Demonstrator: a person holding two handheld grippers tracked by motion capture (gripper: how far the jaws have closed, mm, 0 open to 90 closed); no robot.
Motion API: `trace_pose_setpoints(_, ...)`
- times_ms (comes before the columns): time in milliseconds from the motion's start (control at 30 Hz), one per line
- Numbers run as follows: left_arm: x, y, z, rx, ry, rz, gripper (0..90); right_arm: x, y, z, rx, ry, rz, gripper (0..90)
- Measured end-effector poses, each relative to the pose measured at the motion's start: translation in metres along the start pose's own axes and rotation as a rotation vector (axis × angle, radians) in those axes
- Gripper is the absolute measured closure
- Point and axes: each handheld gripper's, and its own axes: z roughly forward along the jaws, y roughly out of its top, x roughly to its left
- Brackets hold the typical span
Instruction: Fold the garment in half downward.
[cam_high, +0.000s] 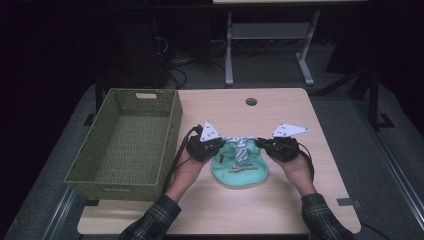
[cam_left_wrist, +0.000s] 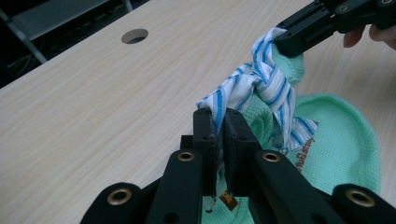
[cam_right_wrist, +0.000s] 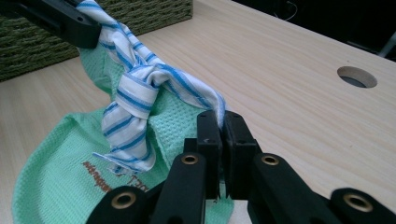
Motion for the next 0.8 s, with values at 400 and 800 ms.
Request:
trace_pose_setpoints(400, -0.004, -0.011, 0.001, 0.018, -0.081, -0.059, 84.4, 0.002, -0.014, -0.002, 0.0, 0.019, 0.017, 86.3)
trace_pose_setpoints(800, -0.009, -0.023, 0.001, 0.052, -0.168, -0.106, 84.3, 0.007, -0.029, -0.007, 0.027, 0.067, 0.03, 85.1)
